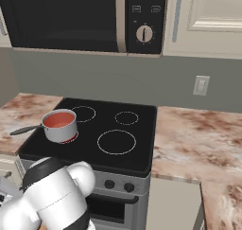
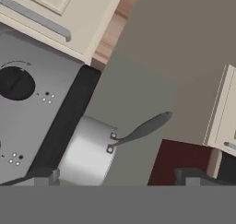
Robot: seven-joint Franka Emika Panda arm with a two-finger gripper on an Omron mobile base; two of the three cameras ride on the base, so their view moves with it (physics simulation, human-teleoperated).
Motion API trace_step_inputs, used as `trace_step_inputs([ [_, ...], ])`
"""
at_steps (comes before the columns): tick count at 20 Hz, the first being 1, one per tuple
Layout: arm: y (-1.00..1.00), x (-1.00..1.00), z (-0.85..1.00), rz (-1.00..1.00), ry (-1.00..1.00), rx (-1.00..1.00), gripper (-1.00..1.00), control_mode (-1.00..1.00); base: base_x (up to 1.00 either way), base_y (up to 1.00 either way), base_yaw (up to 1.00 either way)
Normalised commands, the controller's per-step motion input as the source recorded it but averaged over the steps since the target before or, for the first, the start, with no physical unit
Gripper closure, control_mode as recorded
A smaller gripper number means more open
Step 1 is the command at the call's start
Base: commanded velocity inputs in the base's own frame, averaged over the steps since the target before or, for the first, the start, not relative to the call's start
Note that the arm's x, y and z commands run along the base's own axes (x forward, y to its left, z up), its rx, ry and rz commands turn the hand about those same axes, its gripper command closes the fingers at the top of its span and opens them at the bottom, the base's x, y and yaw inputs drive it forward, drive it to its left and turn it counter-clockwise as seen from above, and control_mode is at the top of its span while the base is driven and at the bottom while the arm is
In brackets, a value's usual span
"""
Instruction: Wait until the marinara sauce is simmered to a deep red color and then turn off the stove.
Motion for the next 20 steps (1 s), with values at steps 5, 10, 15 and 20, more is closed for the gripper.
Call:
trace_step_inputs([
  [5, 0.00, 0.23, 0.00, 0.00, 0.00, 0.00, -1.00, -1.00, 0.00, 0.00, 0.00],
  [10, 0.00, 0.18, -0.01, 0.00, 0.00, 0.00, -1.00, -1.00, 0.00, 0.00, 0.00],
  [15, 0.00, 0.08, -0.11, 0.00, 0.00, 0.02, -1.00, -1.00, 0.00, 0.00, 0.00],
  [20, 0.00, 0.10, -0.16, 0.00, 0.00, 0.03, -1.00, -1.00, 0.00, 0.00, 0.00],
])
